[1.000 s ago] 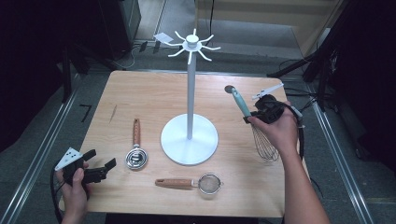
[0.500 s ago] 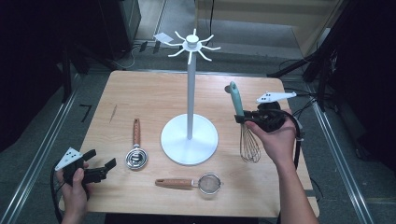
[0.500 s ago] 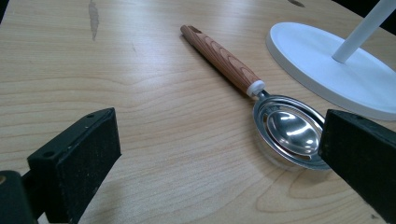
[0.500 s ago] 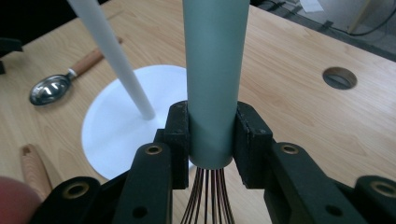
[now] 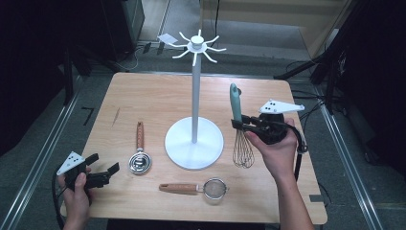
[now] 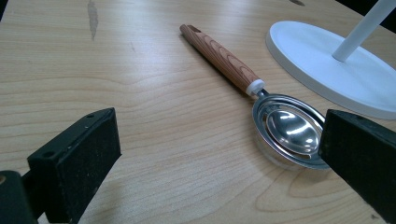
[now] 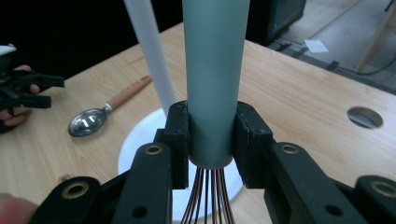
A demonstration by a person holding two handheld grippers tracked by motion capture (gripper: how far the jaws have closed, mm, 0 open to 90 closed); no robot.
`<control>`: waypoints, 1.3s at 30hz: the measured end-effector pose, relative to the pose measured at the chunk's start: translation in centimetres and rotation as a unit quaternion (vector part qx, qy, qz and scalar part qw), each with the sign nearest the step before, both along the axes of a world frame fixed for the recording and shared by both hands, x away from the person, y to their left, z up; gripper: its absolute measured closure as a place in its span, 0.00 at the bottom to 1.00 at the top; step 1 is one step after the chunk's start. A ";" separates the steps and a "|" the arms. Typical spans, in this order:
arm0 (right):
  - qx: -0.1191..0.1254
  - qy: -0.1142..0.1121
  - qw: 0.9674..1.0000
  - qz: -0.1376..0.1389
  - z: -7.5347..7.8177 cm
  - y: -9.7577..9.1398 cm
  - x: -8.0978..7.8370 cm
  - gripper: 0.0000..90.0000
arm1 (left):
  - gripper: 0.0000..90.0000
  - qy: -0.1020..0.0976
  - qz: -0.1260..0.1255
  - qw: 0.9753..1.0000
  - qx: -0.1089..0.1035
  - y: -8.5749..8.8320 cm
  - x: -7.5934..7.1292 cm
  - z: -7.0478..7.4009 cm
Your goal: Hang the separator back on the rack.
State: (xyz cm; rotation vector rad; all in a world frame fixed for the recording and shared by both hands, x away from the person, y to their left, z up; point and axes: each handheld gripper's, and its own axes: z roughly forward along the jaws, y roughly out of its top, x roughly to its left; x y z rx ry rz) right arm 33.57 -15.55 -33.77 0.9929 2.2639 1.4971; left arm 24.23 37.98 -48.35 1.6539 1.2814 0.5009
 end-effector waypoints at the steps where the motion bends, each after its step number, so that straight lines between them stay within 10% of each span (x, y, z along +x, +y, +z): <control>1: 0.010 -0.010 1.000 -0.001 0.2 0.2 -0.4 0.79 | 0.00 0.000 0.000 1.000 0.000 0.0 0.0 0.0; 39: 0.088 -0.110 0.989 0.040 4.7 3.4 -4.0 0.79 | 0.00 0.001 -0.001 1.000 0.004 0.0 0.0 0.0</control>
